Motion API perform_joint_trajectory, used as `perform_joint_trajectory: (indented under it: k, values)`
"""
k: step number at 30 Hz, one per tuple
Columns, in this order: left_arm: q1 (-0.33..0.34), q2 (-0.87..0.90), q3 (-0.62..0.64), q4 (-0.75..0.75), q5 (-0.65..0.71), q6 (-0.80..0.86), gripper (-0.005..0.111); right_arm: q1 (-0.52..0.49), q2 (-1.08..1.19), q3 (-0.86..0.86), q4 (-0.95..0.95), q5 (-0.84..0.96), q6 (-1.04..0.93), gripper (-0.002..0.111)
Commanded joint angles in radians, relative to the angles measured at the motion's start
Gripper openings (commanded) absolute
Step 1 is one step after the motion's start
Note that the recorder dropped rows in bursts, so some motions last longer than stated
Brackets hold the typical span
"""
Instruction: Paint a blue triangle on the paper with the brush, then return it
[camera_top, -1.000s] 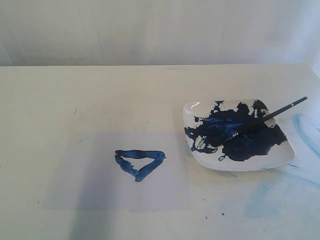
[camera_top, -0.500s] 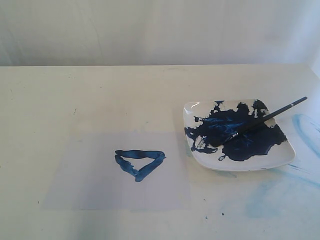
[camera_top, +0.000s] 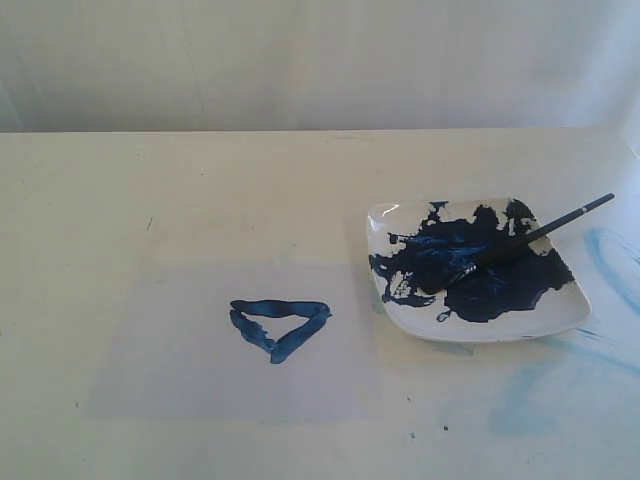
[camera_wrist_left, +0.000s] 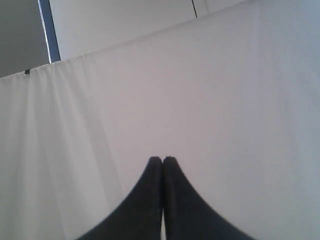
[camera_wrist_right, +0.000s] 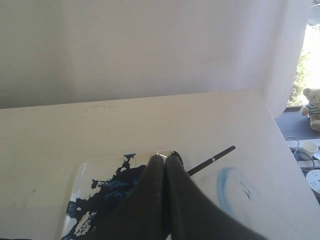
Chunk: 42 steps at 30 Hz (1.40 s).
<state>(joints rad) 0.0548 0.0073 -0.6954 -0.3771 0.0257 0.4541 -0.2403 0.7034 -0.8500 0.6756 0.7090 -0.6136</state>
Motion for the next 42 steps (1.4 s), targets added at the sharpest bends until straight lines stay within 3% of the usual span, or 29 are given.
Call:
perform_joint_trajectory:
  k: [1,5,9,20,26,42]
  values:
    - [0.002,-0.007,0.009,-0.014,-0.011,-0.009,0.000,0.002,-0.004,0.004,0.003,0.001,0.001,0.000]
    - [0.002,0.019,0.117,0.066,-0.016,-0.064,0.000,0.002,-0.004,0.004,0.003,0.002,0.001,0.000]
    - [0.002,0.053,0.268,0.349,0.001,-0.355,0.000,0.002,-0.004,0.004,0.003,0.002,0.001,0.000]
    - [0.002,0.065,0.667,0.334,0.036,-0.469,0.000,0.002,-0.004,0.004,0.003,0.002,0.001,0.000]
    - [0.002,0.062,0.695,0.337,0.217,-0.568,0.000,0.002,-0.004,0.004,0.003,0.002,0.001,0.000]
    - [0.002,-0.005,0.695,0.397,0.215,-0.612,0.000,0.002,-0.004,0.004,0.003,0.002,0.001,0.000]
